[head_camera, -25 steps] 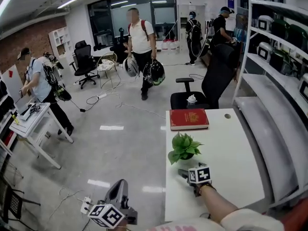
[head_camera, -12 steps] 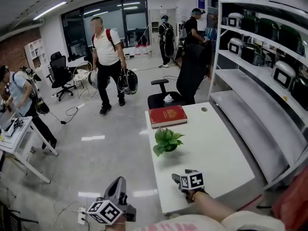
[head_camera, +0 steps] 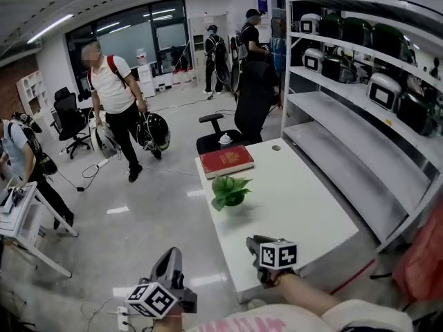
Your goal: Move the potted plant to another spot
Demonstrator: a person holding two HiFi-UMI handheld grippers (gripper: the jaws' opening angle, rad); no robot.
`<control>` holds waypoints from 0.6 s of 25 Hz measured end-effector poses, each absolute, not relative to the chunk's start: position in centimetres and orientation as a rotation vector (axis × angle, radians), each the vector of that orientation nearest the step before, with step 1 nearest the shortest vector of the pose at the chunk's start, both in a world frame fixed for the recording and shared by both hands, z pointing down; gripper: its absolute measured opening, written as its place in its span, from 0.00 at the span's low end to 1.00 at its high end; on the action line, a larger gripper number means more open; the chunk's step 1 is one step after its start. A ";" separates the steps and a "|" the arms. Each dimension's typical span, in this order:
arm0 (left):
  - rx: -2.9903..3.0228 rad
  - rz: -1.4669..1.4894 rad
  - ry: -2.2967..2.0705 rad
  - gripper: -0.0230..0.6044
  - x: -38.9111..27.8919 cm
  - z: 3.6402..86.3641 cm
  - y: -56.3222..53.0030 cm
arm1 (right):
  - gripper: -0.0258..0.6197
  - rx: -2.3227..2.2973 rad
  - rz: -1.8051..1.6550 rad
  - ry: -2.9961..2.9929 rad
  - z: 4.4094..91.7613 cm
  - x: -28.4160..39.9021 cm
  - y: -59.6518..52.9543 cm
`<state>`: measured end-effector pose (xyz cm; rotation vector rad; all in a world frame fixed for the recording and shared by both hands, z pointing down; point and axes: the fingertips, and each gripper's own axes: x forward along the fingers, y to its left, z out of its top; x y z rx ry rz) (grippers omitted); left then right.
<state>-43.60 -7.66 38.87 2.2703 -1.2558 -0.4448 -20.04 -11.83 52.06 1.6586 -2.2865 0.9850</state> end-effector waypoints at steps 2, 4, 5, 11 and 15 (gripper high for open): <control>2.277 -0.444 -1.244 0.04 -43.7 38.9 -7.3 | 0.17 1.689 0.989 -2.310 51.0 -20.3 -11.2; 2.282 -0.446 -1.233 0.04 -43.8 38.7 -7.1 | 0.13 1.707 0.972 -2.334 49.8 -20.6 -10.8; 2.285 -0.449 -1.229 0.04 -43.9 38.6 -6.9 | 0.11 1.715 0.960 -2.344 49.1 -20.8 -10.7; 2.292 -0.434 -1.276 0.04 -44.9 37.9 -6.1 | 0.07 1.758 0.867 -2.412 45.3 -21.3 -10.0; 2.304 -0.461 -1.306 0.04 -45.6 36.9 -5.8 | 0.05 1.781 0.820 -2.514 42.2 -21.8 -9.8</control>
